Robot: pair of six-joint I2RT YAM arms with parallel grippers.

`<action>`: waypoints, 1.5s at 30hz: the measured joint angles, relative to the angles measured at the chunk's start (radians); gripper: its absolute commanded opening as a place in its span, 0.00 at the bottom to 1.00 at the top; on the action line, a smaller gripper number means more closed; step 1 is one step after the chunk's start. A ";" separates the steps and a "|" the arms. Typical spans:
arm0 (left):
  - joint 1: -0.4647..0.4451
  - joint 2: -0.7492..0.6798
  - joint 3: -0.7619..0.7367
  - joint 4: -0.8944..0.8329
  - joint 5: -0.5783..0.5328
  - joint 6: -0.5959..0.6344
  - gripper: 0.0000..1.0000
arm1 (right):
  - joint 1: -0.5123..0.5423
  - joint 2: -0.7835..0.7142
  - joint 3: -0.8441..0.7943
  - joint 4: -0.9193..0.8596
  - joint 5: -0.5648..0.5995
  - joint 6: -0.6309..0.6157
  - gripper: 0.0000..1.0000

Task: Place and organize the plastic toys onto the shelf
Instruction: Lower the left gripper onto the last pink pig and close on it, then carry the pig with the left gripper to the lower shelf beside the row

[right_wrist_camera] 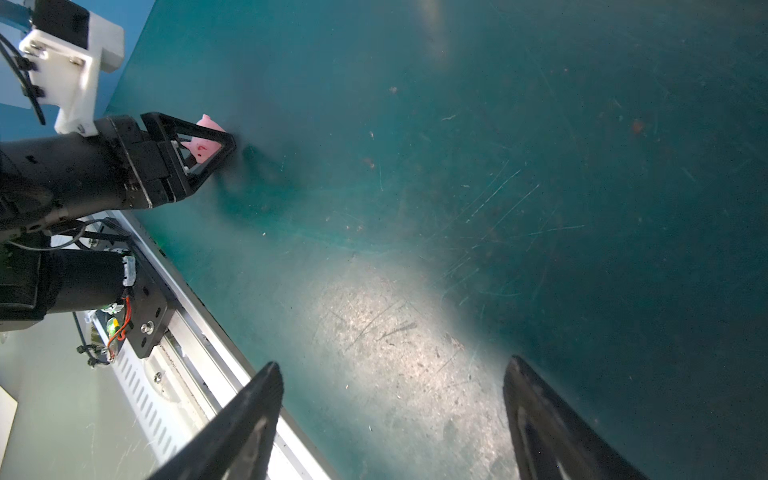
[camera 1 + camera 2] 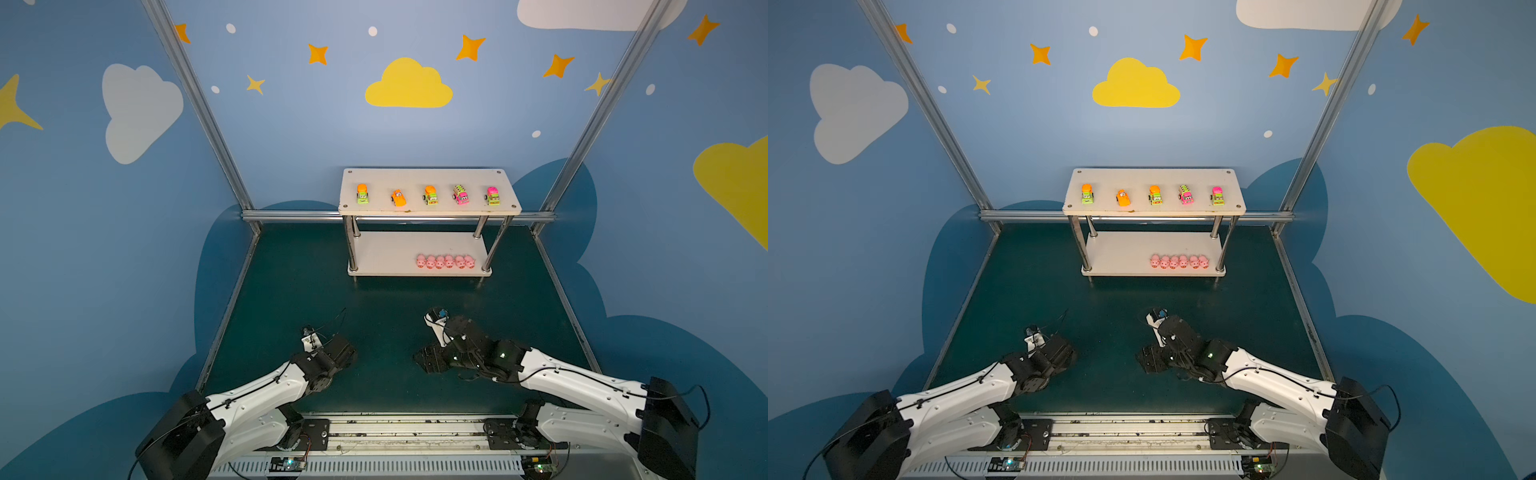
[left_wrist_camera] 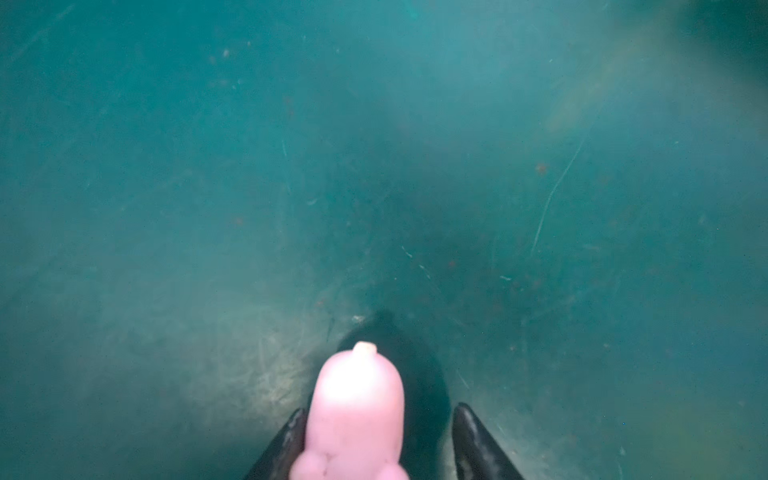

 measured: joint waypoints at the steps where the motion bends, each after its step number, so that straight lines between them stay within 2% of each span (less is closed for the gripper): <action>1: 0.001 0.008 0.008 -0.001 0.002 0.000 0.51 | 0.000 0.000 -0.001 0.000 0.000 0.000 0.82; 7: 0.001 0.061 0.048 -0.008 0.008 -0.005 0.40 | 0.000 0.000 -0.002 0.000 0.000 0.000 0.82; 17: 0.001 0.103 0.064 -0.025 0.009 -0.006 0.39 | -0.001 0.000 -0.007 -0.001 0.000 0.000 0.82; 28: 0.001 0.128 0.090 -0.048 0.008 -0.008 0.23 | -0.001 -0.020 -0.014 -0.002 0.003 0.010 0.82; 38: 0.000 0.134 0.140 -0.080 0.028 0.000 0.20 | -0.006 -0.054 -0.032 -0.010 0.007 0.015 0.82; 45: -0.036 0.149 0.225 -0.128 0.033 0.016 0.20 | -0.015 -0.065 -0.041 -0.013 0.011 0.018 0.82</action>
